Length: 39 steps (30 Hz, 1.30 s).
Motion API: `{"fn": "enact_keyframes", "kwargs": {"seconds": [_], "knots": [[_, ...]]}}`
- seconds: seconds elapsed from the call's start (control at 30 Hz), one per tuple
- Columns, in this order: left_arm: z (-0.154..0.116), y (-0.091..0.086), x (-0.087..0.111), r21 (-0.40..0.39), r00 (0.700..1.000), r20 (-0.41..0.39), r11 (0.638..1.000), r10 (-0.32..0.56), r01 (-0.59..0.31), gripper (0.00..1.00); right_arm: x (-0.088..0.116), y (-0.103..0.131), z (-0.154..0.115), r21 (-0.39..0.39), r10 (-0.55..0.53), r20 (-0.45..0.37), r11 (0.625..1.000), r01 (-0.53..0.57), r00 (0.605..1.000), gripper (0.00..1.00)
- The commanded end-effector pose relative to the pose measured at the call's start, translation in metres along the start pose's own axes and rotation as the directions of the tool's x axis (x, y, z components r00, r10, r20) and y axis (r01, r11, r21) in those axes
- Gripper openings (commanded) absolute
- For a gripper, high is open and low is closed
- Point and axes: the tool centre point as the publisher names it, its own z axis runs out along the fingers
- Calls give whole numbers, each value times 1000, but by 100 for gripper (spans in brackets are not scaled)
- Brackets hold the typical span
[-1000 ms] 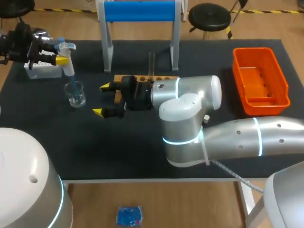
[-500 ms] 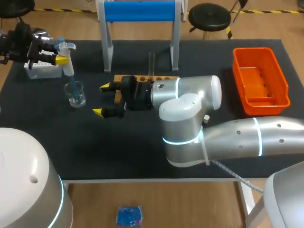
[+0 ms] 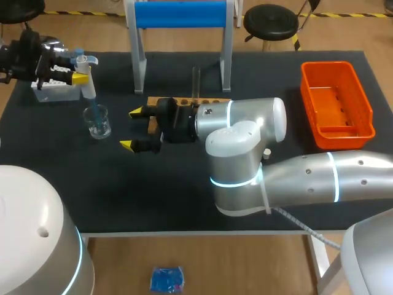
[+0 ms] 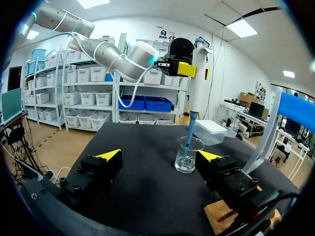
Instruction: Invert the test tube, pick up the pipette, mount the tip to pipette, aspirate from beaker and dispense into the tube, eject the tip, return the pipette, and cap with the stopper.
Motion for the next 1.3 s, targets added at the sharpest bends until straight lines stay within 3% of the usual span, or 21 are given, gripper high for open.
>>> {"fn": "enact_keyframes", "kwargs": {"seconds": [0.03,0.77,1.3], "knots": [[-2,2,-3,2,1000,-9,1000,0,0,0,0,-1,0,-2,0,1,1000,0,1000,100],[-2,2,-4,3,1000,-9,1000,0,0,0,0,-1,0,-2,0,1,1000,0,1000,100],[-2,2,-4,3,1000,-9,1000,0,0,0,-35,71,-38,47,-64,96,997,60,993,100]]}}
